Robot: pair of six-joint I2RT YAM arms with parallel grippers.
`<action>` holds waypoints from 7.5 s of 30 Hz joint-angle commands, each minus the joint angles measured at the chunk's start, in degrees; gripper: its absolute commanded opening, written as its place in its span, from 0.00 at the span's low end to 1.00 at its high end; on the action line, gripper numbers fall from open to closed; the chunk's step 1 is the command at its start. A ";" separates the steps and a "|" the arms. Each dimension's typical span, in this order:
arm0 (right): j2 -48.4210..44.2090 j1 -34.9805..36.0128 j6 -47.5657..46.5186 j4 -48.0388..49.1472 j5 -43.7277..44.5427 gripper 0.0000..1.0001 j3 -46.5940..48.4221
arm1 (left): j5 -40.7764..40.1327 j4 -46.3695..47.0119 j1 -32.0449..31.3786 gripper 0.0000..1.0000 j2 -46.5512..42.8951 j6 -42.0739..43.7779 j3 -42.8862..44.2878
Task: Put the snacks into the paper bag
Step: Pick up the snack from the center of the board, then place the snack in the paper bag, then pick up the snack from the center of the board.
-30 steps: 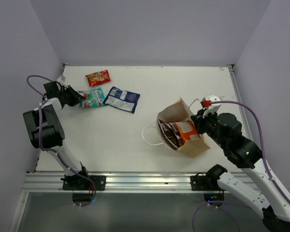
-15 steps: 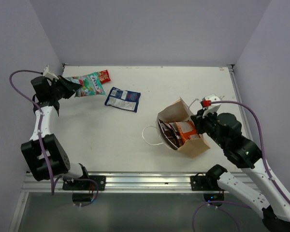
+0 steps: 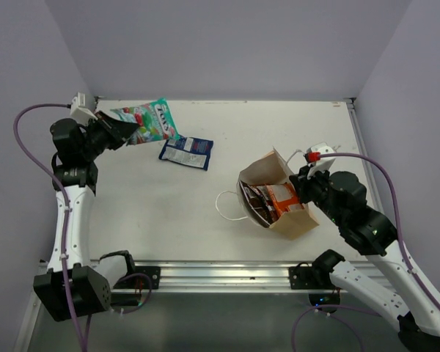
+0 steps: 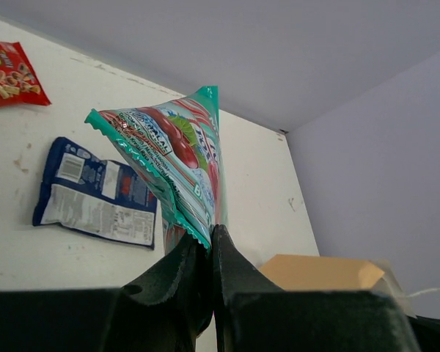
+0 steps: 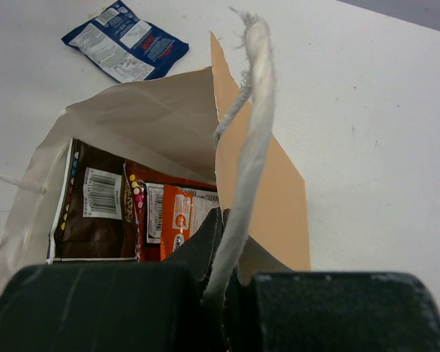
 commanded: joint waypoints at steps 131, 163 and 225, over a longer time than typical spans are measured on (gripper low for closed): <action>10.47 0.38 7.89 9.37 5.27 0.00 5.52 | -39.17 4.53 -72.51 0.52 25.35 -12.43 20.54; 6.95 0.38 1.56 7.96 3.69 0.00 0.07 | -55.96 -16.66 -56.44 1.00 -2.95 -0.12 2.09; 9.76 0.38 -3.10 9.81 -0.08 0.00 -0.64 | -5.34 20.96 1.05 0.70 75.53 -7.50 38.72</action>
